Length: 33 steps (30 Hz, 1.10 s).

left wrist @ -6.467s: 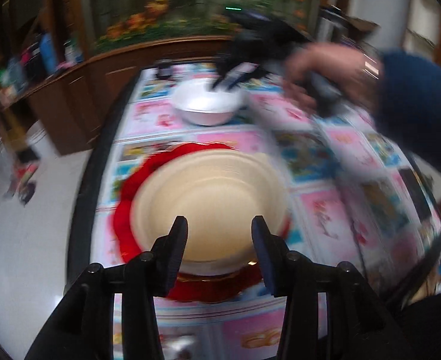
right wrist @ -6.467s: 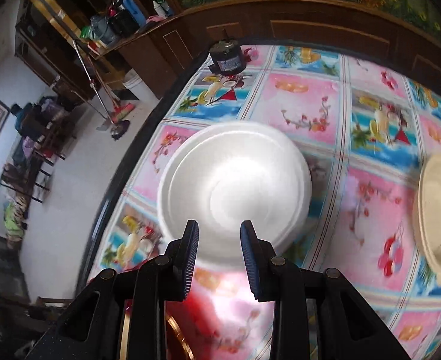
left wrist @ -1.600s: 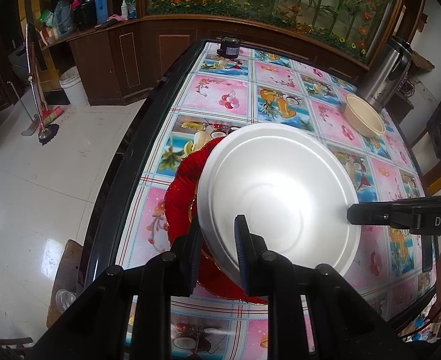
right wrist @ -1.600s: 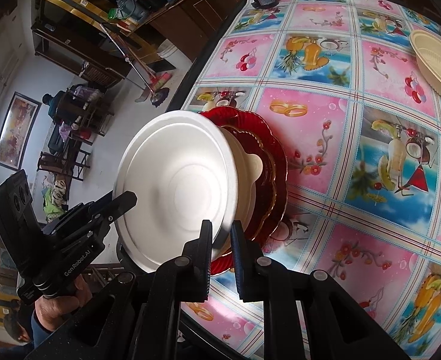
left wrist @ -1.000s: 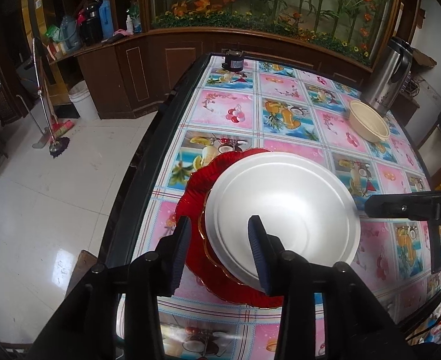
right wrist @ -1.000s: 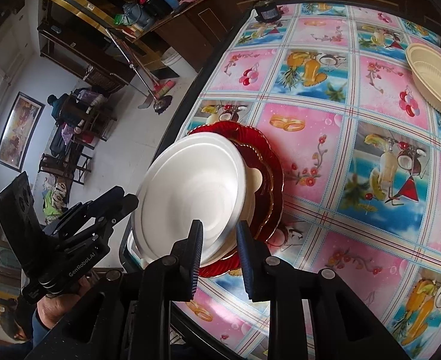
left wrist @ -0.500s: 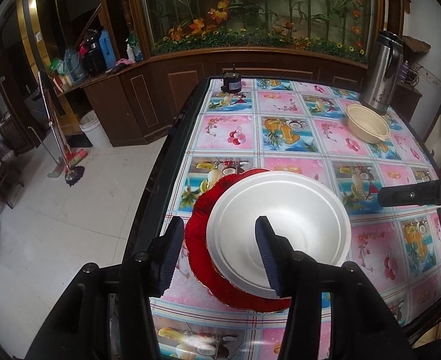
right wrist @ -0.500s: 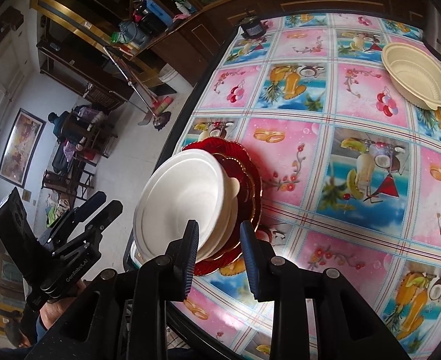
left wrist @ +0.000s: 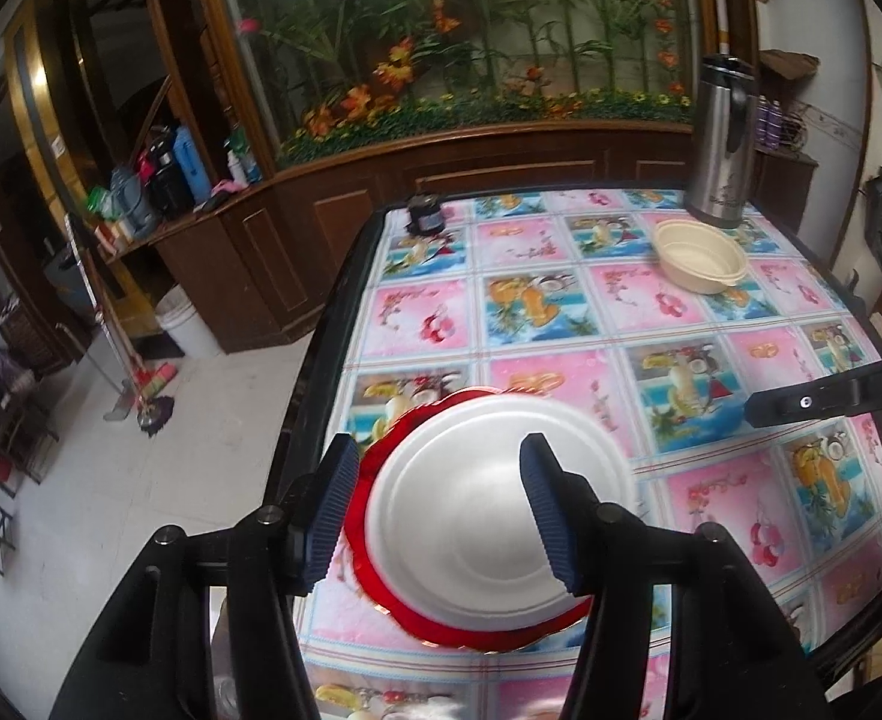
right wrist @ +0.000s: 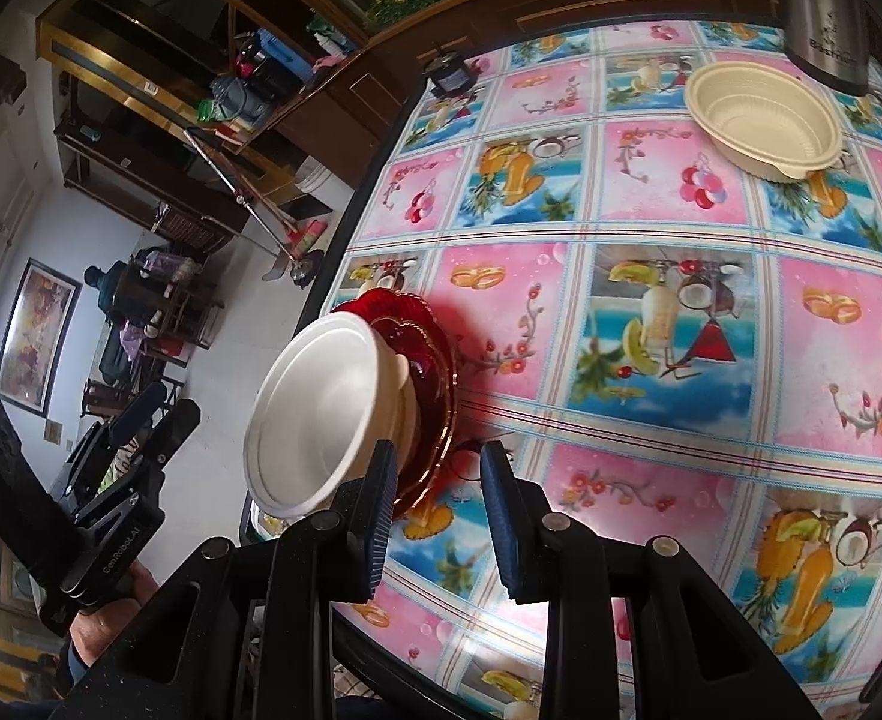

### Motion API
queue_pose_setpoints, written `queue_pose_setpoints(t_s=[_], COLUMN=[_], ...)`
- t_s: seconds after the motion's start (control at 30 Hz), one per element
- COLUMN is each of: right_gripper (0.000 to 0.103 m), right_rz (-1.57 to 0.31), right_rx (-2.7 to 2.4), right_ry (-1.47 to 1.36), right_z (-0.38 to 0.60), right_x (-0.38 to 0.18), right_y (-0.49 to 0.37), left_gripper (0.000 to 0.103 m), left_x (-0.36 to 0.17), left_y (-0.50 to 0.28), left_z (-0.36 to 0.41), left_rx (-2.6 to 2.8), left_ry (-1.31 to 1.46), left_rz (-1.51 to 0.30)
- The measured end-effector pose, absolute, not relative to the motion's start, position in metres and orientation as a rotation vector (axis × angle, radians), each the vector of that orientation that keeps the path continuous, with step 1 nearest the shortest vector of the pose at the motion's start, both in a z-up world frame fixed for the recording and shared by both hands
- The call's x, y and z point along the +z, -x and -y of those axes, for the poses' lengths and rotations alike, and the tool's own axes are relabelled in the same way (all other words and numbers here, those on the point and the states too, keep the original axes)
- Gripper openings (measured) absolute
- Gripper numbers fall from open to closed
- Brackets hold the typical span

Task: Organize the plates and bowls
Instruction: 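Grasp the beige paper bowl beside the kettle with the right tool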

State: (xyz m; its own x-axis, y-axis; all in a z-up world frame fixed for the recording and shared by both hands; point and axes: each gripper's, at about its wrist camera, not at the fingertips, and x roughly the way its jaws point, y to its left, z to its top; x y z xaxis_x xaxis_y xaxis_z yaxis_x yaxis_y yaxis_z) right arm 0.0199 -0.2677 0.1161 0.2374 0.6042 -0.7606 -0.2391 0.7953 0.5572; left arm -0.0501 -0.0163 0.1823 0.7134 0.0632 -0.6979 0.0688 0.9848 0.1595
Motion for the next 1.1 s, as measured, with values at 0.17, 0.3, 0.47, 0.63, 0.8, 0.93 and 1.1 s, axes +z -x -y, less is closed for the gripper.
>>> queue_pose_setpoints(t_s=[0.17, 0.3, 0.47, 0.63, 0.8, 0.93, 1.1], right_gripper=[0.031, 0.031, 0.031, 0.031, 0.031, 0.031, 0.031], right_rz=[-1.196, -1.192, -1.181, -1.142, -1.113, -1.137, -1.222], right_rx=[0.547, 0.49, 0.419, 0.354, 0.299, 0.263, 0.217], right_ry=[-0.386, -0.408, -0.418, -0.399, -0.364, -0.351, -0.305], right_z=[0.295, 0.325, 0.36, 0.389, 0.4, 0.396, 0.387], right_x=[0.114, 0.109, 0.107, 0.117, 0.121, 0.104, 0.068], right_y=[-0.02, -0.023, -0.038, -0.077, -0.141, -0.195, -0.249], left_gripper=[0.057, 0.06, 0.06, 0.06, 0.06, 0.06, 0.06], left_x=[0.189, 0.18, 0.158, 0.139, 0.126, 0.122, 0.121], left_y=[0.049, 0.045, 0.047, 0.051, 0.052, 0.052, 0.049], left_z=[0.052, 0.092, 0.141, 0.16, 0.156, 0.147, 0.138], left_rx=[-0.108, -0.238, -0.37, -0.42, -0.42, -0.409, -0.395], left_ry=[-0.199, -0.218, -0.283, -0.319, -0.325, -0.325, -0.311], left_rz=[-0.762, -0.803, -0.864, -0.903, -0.925, -0.928, -0.933])
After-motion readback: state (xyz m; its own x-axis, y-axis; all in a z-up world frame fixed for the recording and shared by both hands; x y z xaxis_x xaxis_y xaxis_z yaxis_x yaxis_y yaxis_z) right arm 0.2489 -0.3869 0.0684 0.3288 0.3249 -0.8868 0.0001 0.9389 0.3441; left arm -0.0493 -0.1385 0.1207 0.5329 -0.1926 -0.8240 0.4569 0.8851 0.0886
